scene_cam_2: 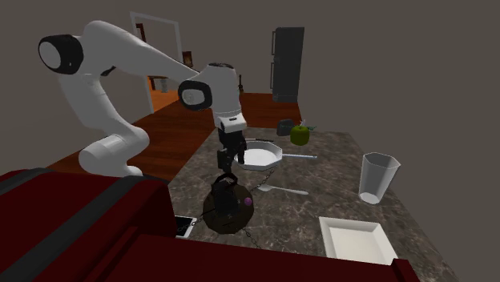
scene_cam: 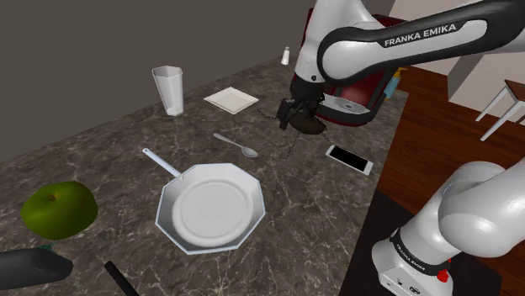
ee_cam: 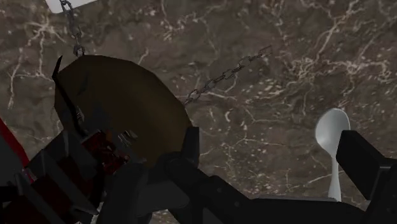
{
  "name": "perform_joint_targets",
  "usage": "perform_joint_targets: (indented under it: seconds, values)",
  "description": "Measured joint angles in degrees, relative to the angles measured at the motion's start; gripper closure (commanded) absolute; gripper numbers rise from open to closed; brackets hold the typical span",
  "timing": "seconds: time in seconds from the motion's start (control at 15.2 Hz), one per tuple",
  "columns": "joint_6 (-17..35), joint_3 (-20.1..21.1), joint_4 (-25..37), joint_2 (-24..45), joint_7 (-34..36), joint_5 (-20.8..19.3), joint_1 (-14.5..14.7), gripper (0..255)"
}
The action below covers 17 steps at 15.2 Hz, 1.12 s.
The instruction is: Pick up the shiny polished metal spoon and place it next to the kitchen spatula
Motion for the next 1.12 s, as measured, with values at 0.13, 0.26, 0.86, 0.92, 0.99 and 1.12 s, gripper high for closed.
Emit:
perform_joint_targets:
  seconds: [0.13, 0.26, 0.86, 0.92, 0.99, 1.12]
  values:
    - [3.54, 0.47, 0.99, 3.59, 0.27, 0.56, 0.41, 0]
    - [6.72, 1.1, 2.51, 7.28, 0.75, 1.04, 0.89, 0]
    - [17.3, 3.49, 13.87, 24.57, 2.82, 1.52, 2.93, 0]
    - [18.22, 3.75, 15.04, 26.15, 3.2, 1.45, 3.25, 0]
    - [19.13, 3.85, 15.93, 27.51, 3.0, 1.54, 3.34, 0]
    - [20.34, 3.9, 17.51, 30.02, 3.48, 1.06, 3.64, 0]
